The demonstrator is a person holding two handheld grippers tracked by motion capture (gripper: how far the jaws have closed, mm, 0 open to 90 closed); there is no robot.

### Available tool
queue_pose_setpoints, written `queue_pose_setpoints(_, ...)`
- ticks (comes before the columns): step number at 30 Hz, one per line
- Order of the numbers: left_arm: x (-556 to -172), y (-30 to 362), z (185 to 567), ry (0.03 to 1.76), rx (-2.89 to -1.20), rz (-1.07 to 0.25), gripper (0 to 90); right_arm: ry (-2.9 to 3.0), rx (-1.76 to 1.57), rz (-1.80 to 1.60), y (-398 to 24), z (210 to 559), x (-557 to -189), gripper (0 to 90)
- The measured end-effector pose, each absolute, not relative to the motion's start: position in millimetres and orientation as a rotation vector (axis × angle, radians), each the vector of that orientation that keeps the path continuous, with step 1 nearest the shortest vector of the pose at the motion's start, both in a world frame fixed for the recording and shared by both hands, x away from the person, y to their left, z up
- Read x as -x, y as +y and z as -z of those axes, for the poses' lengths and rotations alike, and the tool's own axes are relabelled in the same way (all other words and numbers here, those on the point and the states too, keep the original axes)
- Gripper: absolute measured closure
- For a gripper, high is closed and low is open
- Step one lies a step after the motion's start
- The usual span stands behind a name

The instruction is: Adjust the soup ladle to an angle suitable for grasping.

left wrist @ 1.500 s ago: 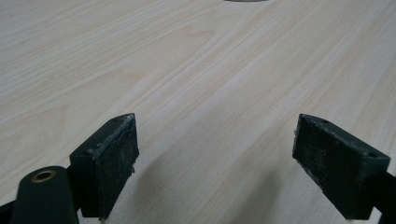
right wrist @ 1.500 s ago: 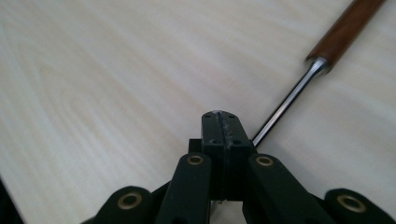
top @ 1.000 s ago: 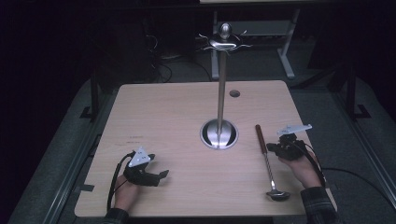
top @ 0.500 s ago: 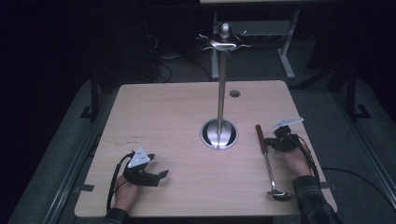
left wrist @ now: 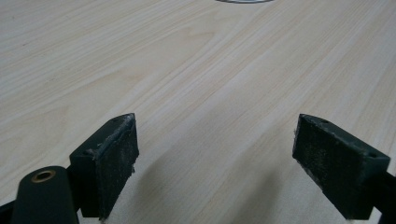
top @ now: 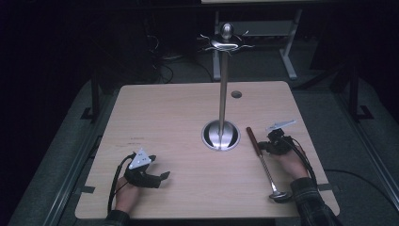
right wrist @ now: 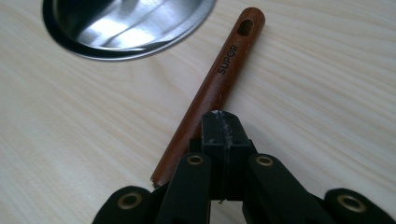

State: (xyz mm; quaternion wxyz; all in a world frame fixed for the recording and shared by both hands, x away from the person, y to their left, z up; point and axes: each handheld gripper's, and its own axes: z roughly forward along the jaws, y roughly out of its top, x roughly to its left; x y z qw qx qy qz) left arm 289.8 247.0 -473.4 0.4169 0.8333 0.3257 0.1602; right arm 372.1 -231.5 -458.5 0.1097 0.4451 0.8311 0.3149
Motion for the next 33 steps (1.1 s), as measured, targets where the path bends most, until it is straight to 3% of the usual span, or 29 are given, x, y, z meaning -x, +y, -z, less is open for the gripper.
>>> queue_pose_setpoints(22,-289.9,247.0,473.4,0.819,-2.093,-0.400,14.0,2.528,-1.235,-0.961,-221.5,456.0,-366.8,90.0)
queue_pose_setpoints(33,-290.2,247.5,473.2,0.815,-2.100,-0.402,14.0,2.479,-1.357,-0.957,-232.3,442.0,-356.8,89.8)
